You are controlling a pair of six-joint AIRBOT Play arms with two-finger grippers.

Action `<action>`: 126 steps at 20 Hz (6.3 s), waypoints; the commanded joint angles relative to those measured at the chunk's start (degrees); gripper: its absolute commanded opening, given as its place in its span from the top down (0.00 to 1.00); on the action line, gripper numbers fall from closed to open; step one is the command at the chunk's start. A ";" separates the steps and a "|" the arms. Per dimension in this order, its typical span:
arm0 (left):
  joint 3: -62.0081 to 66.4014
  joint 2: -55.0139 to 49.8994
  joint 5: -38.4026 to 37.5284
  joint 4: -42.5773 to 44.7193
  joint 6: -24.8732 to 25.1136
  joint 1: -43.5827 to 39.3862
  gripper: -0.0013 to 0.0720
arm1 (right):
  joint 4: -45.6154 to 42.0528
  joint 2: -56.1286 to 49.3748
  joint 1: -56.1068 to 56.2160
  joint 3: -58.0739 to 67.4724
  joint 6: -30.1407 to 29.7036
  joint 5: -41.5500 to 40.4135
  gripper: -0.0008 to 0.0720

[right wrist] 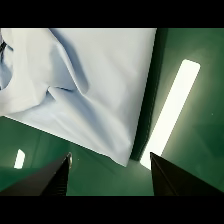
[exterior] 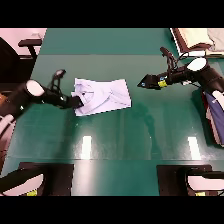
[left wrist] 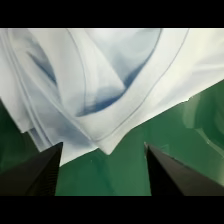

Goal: Fold the shirts.

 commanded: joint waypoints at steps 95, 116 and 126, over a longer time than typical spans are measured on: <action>17.99 5.64 6.54 -2.67 -4.57 -18.14 0.94 | -13.97 7.69 -56.15 30.10 9.49 15.26 0.97; 17.99 5.62 2.75 -2.62 -3.96 -18.12 0.94 | -15.08 29.62 -69.13 -5.42 11.85 13.77 0.03; 18.01 5.64 5.20 -2.91 -4.20 -18.14 0.94 | -9.38 29.62 -18.18 2.49 11.72 -1.73 0.67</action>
